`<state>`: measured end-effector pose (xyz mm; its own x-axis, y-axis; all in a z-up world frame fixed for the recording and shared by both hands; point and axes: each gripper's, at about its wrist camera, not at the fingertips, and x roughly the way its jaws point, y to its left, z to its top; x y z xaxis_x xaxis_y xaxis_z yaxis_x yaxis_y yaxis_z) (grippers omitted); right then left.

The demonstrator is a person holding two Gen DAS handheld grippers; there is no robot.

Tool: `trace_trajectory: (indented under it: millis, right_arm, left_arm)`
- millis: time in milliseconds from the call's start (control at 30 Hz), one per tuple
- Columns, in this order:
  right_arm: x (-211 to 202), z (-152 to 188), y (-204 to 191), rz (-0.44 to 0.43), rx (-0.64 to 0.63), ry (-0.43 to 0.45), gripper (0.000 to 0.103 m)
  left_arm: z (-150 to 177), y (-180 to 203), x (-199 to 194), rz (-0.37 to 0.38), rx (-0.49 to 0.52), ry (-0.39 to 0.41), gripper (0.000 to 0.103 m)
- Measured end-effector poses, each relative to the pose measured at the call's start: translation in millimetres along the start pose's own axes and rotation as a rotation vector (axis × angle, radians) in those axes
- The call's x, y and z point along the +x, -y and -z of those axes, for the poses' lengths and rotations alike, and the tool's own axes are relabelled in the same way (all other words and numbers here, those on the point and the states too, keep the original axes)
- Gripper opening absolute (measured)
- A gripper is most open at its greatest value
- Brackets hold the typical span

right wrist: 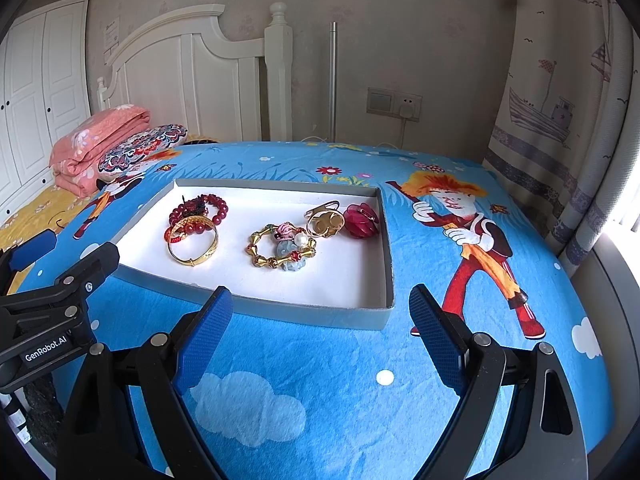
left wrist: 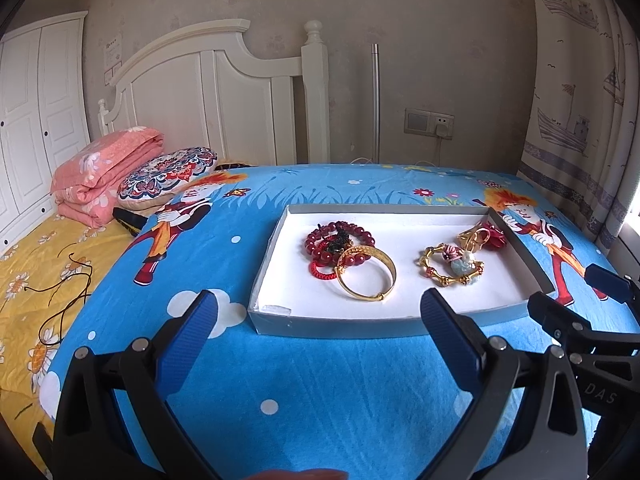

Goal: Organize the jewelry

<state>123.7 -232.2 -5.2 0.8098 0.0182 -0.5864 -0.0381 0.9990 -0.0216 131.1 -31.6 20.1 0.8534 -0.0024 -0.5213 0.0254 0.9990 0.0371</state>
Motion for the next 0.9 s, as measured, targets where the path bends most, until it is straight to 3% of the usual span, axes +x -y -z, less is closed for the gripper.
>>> trace_trajectory:
  millis: [500, 667, 900]
  right_arm:
    - [-1.5, 4.1, -3.4, 0.000, -0.006, -0.004, 0.084]
    - [-0.1, 6.6, -3.1, 0.001, -0.008, -0.010, 0.084]
    - [9.3, 10.1, 0.2, 0.007, -0.002, -0.040, 0.084]
  left_arm:
    - [2.2, 1.6, 1.2, -0.016, 0.015, -0.006, 0.098]
    - [3.1, -0.8, 9.6, 0.024, -0.004, -0.046, 0.098]
    - [5.0, -2.4, 19.2, 0.006, 0.031, -0.062, 0.098]
